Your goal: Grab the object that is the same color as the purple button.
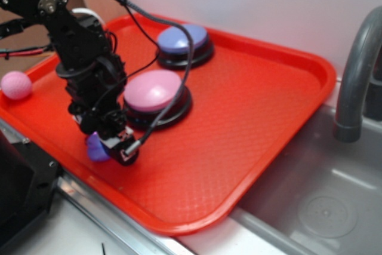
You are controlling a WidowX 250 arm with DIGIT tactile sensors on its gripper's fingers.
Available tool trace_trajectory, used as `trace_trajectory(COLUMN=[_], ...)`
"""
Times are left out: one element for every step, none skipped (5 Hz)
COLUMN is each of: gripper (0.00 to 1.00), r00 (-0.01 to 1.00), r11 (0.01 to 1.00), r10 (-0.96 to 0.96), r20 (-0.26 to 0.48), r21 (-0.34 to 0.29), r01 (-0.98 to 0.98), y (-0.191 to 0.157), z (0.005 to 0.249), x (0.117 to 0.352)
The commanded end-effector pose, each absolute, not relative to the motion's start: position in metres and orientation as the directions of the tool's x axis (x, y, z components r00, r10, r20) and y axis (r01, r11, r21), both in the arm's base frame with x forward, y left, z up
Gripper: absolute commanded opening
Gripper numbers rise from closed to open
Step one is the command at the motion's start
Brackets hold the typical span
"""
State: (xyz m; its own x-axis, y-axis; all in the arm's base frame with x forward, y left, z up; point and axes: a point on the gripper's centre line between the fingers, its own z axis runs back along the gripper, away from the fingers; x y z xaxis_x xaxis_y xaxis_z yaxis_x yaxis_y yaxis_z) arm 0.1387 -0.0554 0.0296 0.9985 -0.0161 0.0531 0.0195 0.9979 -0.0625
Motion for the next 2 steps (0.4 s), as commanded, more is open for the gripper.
trace_trajectory(gripper=[0.00,0.00], r00=[0.983,0.981], r11=[0.996,0.994], r10=[-0.089,-0.101], r20=[0.161,0.167], r21=[-0.004,-0.022], r01=[0.091,0.107], y=[-0.070,-0.073], z=[0.111,0.136], x=[0.156,0.171])
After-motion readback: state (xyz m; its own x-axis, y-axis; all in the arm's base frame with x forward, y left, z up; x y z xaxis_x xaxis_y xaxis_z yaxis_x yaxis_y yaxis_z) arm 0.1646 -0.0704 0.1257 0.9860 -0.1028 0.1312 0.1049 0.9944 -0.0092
